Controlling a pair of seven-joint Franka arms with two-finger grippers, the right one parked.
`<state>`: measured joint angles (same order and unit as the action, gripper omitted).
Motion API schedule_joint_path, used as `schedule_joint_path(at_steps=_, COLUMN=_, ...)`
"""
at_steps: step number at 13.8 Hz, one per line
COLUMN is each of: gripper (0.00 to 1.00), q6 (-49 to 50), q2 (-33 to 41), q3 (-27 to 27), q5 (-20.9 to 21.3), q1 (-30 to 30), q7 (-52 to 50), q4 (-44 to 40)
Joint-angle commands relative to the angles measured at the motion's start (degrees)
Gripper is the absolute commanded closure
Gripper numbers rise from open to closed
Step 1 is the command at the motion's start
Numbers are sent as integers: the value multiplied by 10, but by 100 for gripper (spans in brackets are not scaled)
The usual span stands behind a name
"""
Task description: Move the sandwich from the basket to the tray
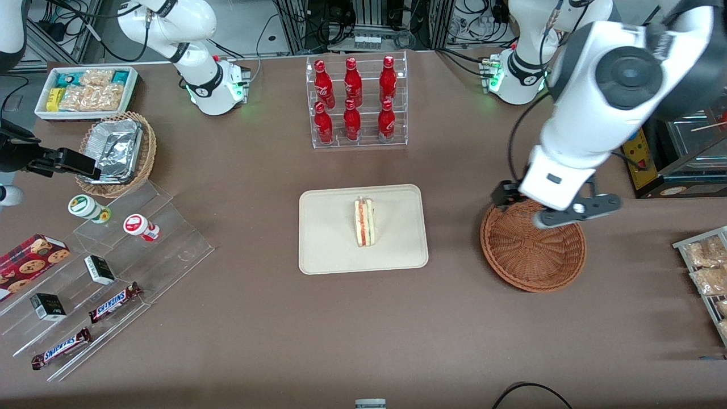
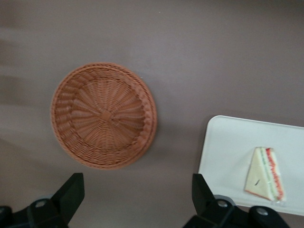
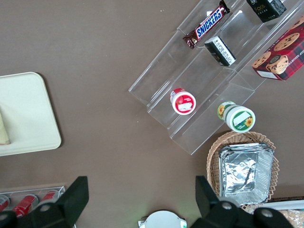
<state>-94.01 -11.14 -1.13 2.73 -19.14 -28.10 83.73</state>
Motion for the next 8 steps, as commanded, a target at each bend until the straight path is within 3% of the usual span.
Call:
schedule_joint_path(at_steps=1, gripper=0, q6=15, q2=46, q3=6, q5=3, q1=49, q7=87, q4=35)
schedule_joint_path(at_steps=8, gripper=0, q6=10, q2=150, q3=6, q5=-18, q1=139, q7=261, q4=136)
